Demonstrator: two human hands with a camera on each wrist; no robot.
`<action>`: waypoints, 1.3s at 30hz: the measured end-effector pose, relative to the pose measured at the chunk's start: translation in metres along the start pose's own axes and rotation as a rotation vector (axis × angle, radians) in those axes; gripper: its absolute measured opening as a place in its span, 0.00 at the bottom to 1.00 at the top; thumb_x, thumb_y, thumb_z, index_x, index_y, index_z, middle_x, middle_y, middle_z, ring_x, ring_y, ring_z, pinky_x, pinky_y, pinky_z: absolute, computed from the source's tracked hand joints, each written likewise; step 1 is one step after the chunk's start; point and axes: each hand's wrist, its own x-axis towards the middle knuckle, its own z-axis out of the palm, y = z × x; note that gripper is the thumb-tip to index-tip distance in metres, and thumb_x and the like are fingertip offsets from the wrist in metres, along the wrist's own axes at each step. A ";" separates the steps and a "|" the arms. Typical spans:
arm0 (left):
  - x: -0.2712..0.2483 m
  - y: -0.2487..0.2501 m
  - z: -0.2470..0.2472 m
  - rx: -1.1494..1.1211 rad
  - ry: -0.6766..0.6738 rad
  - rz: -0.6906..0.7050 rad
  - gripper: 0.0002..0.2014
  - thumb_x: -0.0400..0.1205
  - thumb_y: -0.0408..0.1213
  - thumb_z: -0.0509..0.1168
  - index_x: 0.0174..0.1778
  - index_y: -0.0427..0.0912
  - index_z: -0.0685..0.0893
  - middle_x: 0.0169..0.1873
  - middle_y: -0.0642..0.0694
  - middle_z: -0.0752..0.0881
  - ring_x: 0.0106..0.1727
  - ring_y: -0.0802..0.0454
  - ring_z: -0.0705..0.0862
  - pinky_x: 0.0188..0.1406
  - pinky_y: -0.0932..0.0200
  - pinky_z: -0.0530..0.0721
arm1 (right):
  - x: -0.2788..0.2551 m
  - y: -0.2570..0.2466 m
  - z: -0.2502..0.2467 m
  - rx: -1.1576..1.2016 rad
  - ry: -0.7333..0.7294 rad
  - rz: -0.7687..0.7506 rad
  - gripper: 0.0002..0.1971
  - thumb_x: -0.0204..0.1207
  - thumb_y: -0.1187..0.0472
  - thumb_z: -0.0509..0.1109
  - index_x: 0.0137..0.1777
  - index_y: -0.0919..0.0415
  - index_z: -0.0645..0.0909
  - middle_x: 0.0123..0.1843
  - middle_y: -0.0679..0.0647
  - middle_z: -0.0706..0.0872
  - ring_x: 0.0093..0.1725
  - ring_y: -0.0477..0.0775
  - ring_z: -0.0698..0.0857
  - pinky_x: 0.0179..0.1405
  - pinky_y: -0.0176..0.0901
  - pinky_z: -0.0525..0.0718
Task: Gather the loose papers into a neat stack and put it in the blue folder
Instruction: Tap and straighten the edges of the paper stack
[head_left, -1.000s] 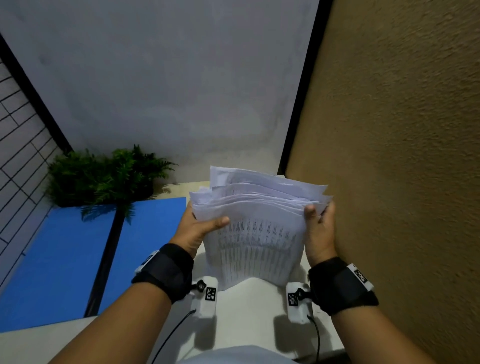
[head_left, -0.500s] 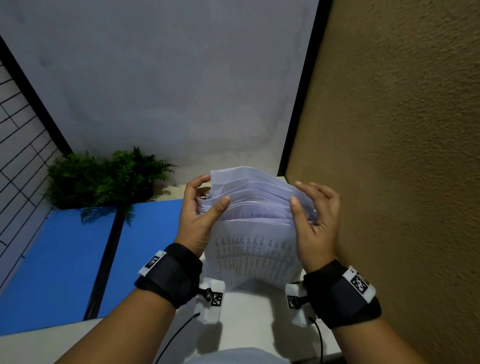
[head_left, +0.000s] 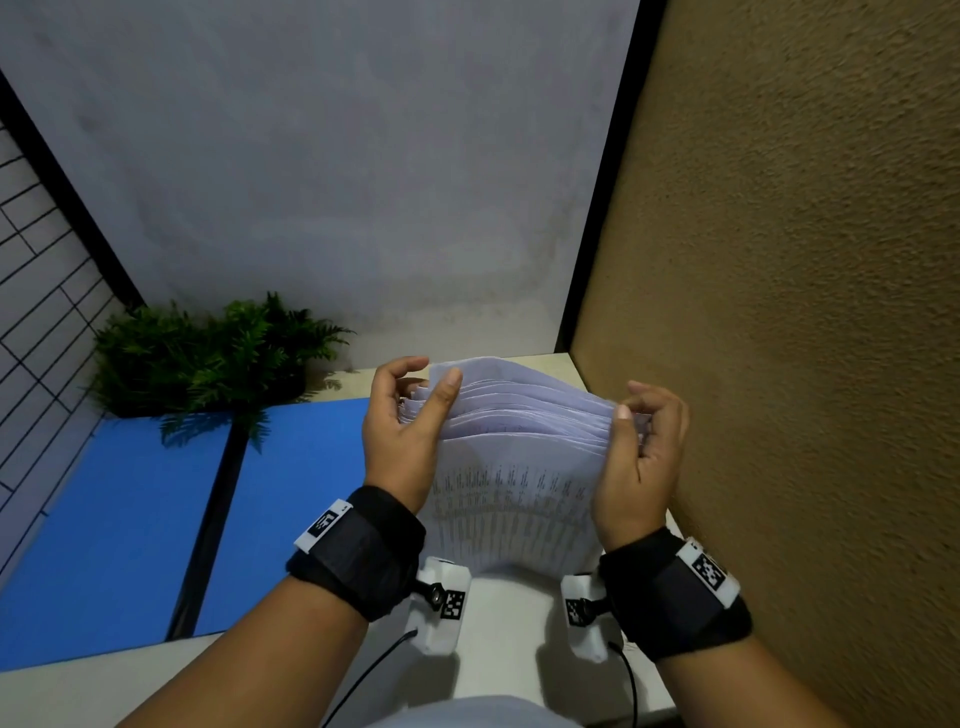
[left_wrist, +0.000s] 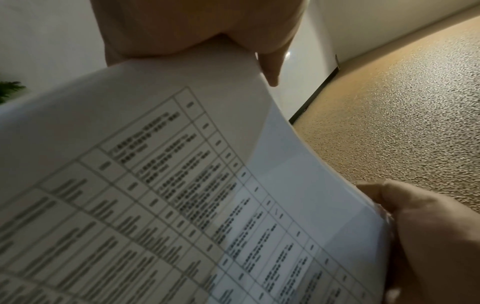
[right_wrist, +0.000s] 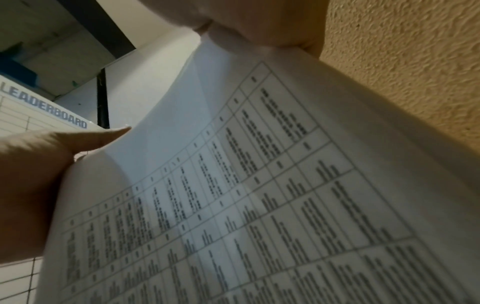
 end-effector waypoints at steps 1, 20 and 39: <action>0.001 -0.001 0.000 0.004 0.010 0.000 0.13 0.78 0.48 0.72 0.57 0.51 0.82 0.46 0.51 0.82 0.49 0.53 0.80 0.51 0.57 0.83 | -0.001 0.000 0.000 -0.010 -0.020 -0.013 0.02 0.80 0.60 0.62 0.48 0.53 0.77 0.59 0.50 0.75 0.59 0.27 0.73 0.57 0.20 0.73; 0.004 -0.003 0.003 0.018 0.029 -0.006 0.04 0.83 0.39 0.68 0.43 0.48 0.85 0.39 0.51 0.84 0.43 0.55 0.80 0.48 0.54 0.82 | -0.006 0.006 -0.004 -0.025 -0.112 0.008 0.15 0.77 0.50 0.65 0.59 0.53 0.85 0.62 0.50 0.71 0.61 0.27 0.72 0.58 0.16 0.72; 0.003 -0.008 0.002 -0.038 -0.091 -0.104 0.18 0.71 0.53 0.74 0.47 0.47 0.79 0.42 0.49 0.81 0.44 0.58 0.81 0.48 0.62 0.81 | 0.001 0.012 -0.009 -0.025 -0.406 0.194 0.17 0.68 0.61 0.81 0.51 0.43 0.80 0.47 0.36 0.85 0.50 0.37 0.84 0.47 0.39 0.85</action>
